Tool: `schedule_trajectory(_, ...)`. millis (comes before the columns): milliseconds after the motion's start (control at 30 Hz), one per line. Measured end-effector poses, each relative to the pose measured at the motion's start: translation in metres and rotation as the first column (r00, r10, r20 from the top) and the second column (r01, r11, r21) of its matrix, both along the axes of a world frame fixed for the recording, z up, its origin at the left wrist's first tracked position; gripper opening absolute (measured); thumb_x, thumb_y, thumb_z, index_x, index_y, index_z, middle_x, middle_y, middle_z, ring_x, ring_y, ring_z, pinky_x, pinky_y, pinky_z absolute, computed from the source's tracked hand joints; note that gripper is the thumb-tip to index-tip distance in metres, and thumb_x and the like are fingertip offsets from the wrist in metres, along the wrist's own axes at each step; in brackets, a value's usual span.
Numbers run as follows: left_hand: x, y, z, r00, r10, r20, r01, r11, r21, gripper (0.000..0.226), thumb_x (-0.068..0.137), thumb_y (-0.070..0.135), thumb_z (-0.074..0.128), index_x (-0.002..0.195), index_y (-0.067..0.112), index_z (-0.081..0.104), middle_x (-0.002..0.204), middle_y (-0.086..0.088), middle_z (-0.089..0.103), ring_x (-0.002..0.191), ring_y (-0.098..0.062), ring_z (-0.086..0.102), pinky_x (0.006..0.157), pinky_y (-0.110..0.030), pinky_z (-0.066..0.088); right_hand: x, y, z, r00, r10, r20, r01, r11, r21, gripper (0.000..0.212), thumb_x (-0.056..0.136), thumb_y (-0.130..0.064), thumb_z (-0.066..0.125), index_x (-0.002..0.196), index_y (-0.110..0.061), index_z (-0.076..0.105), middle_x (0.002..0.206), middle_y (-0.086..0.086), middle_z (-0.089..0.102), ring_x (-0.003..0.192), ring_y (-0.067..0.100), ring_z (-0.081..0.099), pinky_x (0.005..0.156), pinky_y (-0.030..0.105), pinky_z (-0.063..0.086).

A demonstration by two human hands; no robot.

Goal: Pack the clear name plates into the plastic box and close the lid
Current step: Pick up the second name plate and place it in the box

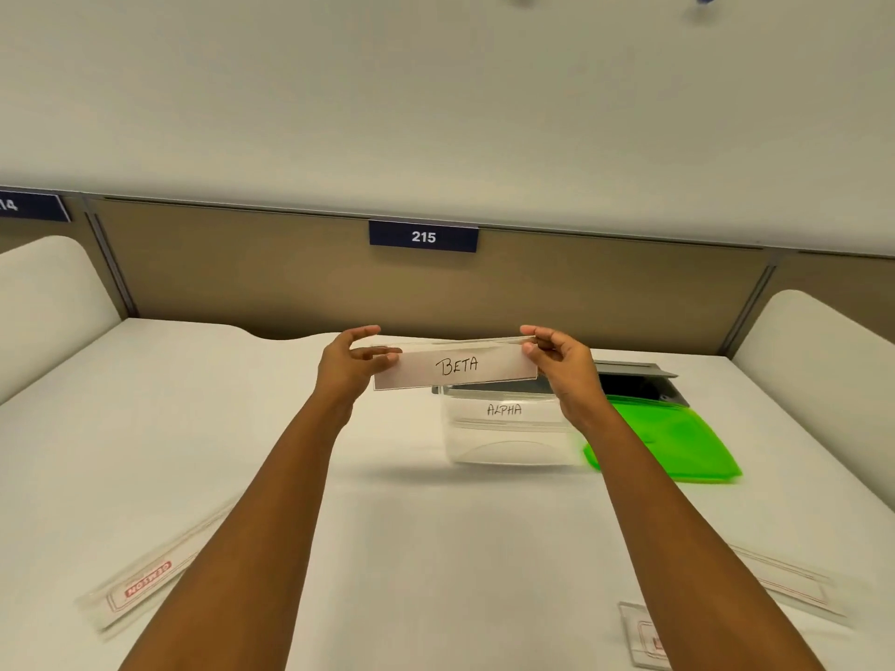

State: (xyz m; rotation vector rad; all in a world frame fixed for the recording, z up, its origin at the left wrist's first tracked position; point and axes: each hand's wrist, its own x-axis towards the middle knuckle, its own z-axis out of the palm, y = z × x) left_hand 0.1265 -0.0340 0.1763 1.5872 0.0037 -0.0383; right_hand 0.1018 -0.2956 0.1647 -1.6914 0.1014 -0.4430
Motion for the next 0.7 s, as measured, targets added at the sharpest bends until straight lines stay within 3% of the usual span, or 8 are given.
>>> schedule_trajectory(100,0.002,-0.024,0.001,0.996,0.040,0.074,-0.053,0.983,0.177,0.044,0.079,0.008,0.074,0.121,0.012,0.061,0.098,-0.009,0.071,0.091,-0.015,0.061,0.066,-0.016,0.041,-0.008,-0.026,0.001,0.999,-0.035,-0.012,0.034,0.996,-0.077,0.032,0.088,0.003,0.060,0.119,0.004,0.061,0.095,0.009,0.063,0.087,0.013,0.055,0.091,0.025,0.046)
schedule_trajectory(167,0.004,-0.040,0.003,0.988,0.046,0.147,-0.090,0.945,0.313,0.040,0.080,0.010,0.074,0.118,0.010,0.064,0.097,-0.011,0.072,0.085,-0.016,0.060,0.062,-0.016,0.042,-0.010,-0.041,0.003,0.998,-0.064,-0.020,0.061,0.986,-0.154,0.031,0.086,0.002,0.063,0.117,0.004,0.063,0.101,0.015,0.065,0.091,0.016,0.055,0.094,0.029,0.046)
schedule_trajectory(233,0.005,-0.057,0.006,0.978,0.035,0.204,-0.121,0.895,0.429,0.038,0.081,0.012,0.073,0.118,0.007,0.066,0.100,-0.016,0.072,0.082,-0.019,0.059,0.069,-0.022,0.045,-0.012,-0.056,0.005,0.996,-0.092,-0.016,0.086,0.967,-0.239,0.030,0.085,0.000,0.065,0.114,0.005,0.065,0.103,0.019,0.067,0.089,0.016,0.055,0.088,0.021,0.048)
schedule_trajectory(333,0.008,-0.079,0.009,0.965,-0.002,0.260,-0.154,0.804,0.575,0.038,0.083,0.019,0.071,0.118,0.006,0.067,0.107,-0.018,0.071,0.094,-0.028,0.064,0.083,-0.033,0.051,-0.012,-0.076,0.010,0.988,-0.155,-0.012,0.139,0.916,-0.377,0.027,0.084,-0.005,0.068,0.110,0.001,0.070,0.098,0.016,0.070,0.083,0.014,0.057,0.072,0.007,0.046)
schedule_trajectory(433,0.013,-0.096,0.009,0.953,-0.066,0.296,-0.165,0.706,0.689,0.038,0.083,0.024,0.071,0.118,0.008,0.068,0.110,-0.017,0.070,0.101,-0.032,0.063,0.087,-0.038,0.051,-0.011,-0.094,0.011,0.976,-0.219,-0.007,0.183,0.833,-0.522,0.024,0.083,-0.011,0.069,0.106,-0.007,0.073,0.104,0.016,0.070,0.081,0.013,0.057,0.076,0.018,0.044)
schedule_trajectory(567,0.018,-0.112,0.005,0.898,-0.152,0.413,-0.265,0.564,0.782,0.038,0.082,0.027,0.070,0.115,0.008,0.070,0.115,-0.013,0.060,0.107,-0.029,0.055,0.082,-0.033,0.045,-0.006,-0.110,0.006,0.961,-0.276,0.000,0.218,0.761,-0.610,0.024,0.083,-0.017,0.070,0.106,-0.011,0.073,0.109,0.013,0.063,0.081,0.012,0.052,0.077,0.021,0.040)
schedule_trajectory(700,0.026,-0.121,-0.002,0.907,-0.180,0.380,-0.207,0.596,0.776,0.031,0.084,0.022,0.069,0.111,0.007,0.071,0.119,-0.011,0.066,0.109,-0.029,0.058,0.085,-0.034,0.046,0.001,-0.117,0.000,0.967,-0.250,-0.039,0.166,0.741,-0.650,0.018,0.083,-0.012,0.070,0.101,-0.008,0.073,0.114,0.010,0.064,0.077,0.012,0.057,0.083,0.029,0.047)
